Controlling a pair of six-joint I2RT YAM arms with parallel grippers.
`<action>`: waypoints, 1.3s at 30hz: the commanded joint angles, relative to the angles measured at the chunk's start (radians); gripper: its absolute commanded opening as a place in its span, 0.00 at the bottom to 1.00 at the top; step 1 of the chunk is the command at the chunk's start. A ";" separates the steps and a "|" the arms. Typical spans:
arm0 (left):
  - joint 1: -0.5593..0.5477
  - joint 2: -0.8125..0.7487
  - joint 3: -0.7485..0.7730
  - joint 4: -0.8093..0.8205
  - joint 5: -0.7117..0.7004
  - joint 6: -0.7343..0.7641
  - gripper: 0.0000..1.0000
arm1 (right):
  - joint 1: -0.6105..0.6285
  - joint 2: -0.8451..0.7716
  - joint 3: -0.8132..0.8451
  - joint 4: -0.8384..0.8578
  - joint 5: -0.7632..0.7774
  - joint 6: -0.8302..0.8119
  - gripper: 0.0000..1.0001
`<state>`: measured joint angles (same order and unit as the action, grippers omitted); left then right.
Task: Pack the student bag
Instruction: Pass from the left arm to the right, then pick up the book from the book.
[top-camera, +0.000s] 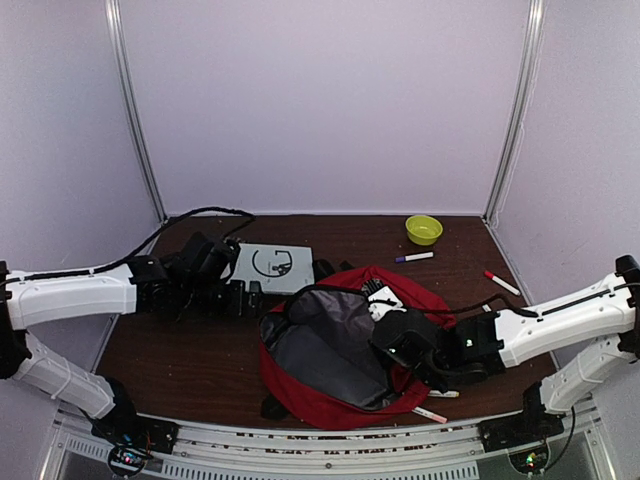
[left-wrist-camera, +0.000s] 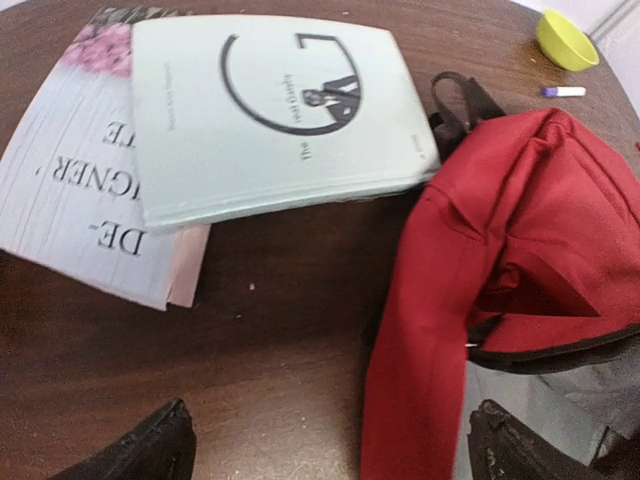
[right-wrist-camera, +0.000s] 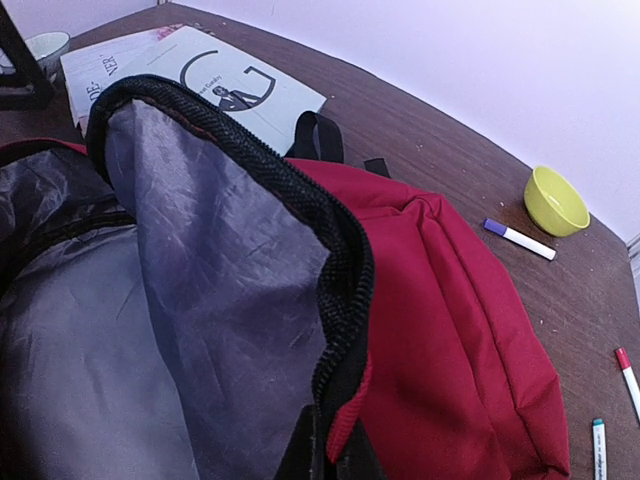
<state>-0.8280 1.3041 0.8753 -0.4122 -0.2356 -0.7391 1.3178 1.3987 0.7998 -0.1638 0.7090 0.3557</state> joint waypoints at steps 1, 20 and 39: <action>0.006 -0.022 -0.062 0.042 -0.125 -0.196 0.98 | -0.016 -0.026 -0.026 0.052 -0.018 0.019 0.00; 0.012 0.172 -0.232 0.581 -0.191 -0.803 0.89 | -0.032 -0.061 -0.096 0.091 -0.027 0.061 0.00; 0.084 0.506 -0.184 1.053 -0.145 -0.971 0.76 | -0.036 -0.090 -0.136 0.108 -0.029 0.084 0.00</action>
<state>-0.7574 1.7664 0.6537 0.5095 -0.3840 -1.6787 1.2892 1.3285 0.6834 -0.0738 0.6735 0.4263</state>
